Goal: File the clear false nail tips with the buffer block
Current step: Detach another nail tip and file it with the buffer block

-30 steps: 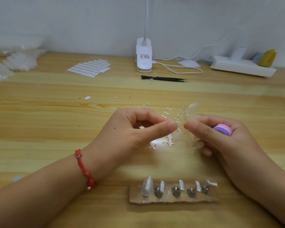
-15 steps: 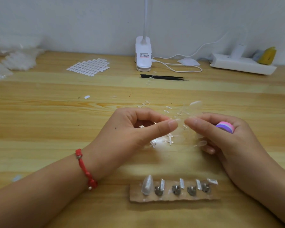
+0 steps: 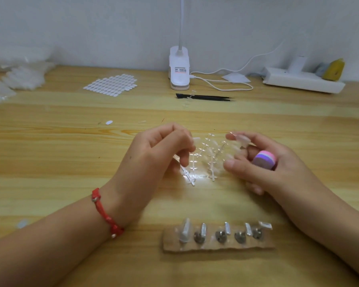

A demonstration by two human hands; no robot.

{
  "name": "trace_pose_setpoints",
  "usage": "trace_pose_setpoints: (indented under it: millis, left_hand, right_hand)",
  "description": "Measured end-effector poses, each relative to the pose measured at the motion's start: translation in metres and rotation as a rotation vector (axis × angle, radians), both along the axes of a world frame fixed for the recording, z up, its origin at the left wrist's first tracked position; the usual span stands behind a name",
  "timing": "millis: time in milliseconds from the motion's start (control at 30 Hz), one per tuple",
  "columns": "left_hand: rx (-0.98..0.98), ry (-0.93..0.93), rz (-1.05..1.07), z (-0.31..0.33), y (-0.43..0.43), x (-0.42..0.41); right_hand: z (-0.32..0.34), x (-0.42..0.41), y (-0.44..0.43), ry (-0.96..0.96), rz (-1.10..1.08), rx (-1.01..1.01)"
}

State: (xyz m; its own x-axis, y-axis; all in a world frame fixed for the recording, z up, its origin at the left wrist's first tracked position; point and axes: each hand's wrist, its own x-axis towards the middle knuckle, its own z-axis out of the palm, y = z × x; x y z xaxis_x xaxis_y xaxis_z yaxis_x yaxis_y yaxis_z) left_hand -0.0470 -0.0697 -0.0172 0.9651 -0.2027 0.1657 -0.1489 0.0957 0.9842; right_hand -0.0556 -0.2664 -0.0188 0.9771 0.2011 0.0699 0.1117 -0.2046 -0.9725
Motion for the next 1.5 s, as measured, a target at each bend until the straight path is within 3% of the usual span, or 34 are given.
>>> trace_pose_setpoints:
  millis: [67,167,367,700,867,967,1100,1500]
  left_hand:
    - [0.014,-0.042,0.025,-0.001,0.000,-0.001]
    - [0.096,-0.108,-0.010,0.000,-0.002,-0.004]
    - [0.187,-0.131,-0.087,0.003,-0.008,-0.009]
    - [0.205,-0.079,-0.063,0.000,-0.007,-0.005]
    - [0.177,-0.074,-0.034,-0.002,-0.006,-0.004]
    - [0.158,-0.093,-0.050,0.000,-0.007,-0.005]
    - [0.147,-0.100,-0.057,0.001,-0.007,-0.006]
    - [0.055,-0.074,-0.158,0.006,-0.005,-0.007]
  right_hand:
    - [-0.001,0.000,0.001,0.018,0.000,0.006]
    - [0.002,0.001,0.002,0.102,-0.035,0.246]
    - [0.008,-0.011,0.008,-0.145,0.015,0.033]
    - [0.008,-0.011,0.010,-0.113,-0.010,0.002]
    - [0.009,-0.003,0.005,0.289,0.039,0.660]
    - [0.009,-0.006,0.002,0.477,0.165,0.792]
    - [0.006,-0.003,0.003,0.624,0.333,0.813]
    - [0.007,-0.013,0.012,0.322,0.194,0.460]
